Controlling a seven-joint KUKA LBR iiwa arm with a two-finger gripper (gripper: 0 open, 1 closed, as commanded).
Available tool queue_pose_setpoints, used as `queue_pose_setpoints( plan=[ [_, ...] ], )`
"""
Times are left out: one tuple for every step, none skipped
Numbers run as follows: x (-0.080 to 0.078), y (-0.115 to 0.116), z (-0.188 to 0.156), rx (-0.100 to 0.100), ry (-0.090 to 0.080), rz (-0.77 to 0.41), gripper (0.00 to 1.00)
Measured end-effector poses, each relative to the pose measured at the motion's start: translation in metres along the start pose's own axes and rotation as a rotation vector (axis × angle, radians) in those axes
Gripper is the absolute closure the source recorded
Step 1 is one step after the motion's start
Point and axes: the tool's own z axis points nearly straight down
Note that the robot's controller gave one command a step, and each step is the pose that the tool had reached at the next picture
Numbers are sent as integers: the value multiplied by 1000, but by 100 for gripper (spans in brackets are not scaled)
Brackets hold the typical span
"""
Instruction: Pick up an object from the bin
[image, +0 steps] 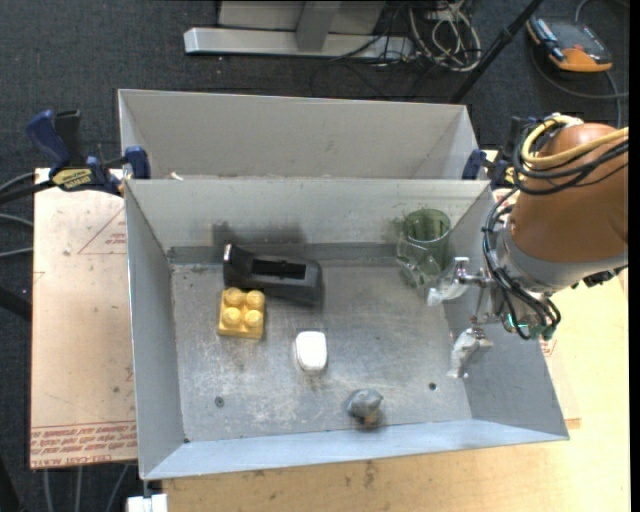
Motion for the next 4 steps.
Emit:
queue_pose_setpoints(
  plan=[
    [6, 12, 37, 1, -6, -73, 0],
    [15, 28, 87, 0, -3, -168, 0],
    [17, 33, 98, 0, -1, -191, 0],
    [20, 46, 127, -1, 1, -287, 100]
  ],
)
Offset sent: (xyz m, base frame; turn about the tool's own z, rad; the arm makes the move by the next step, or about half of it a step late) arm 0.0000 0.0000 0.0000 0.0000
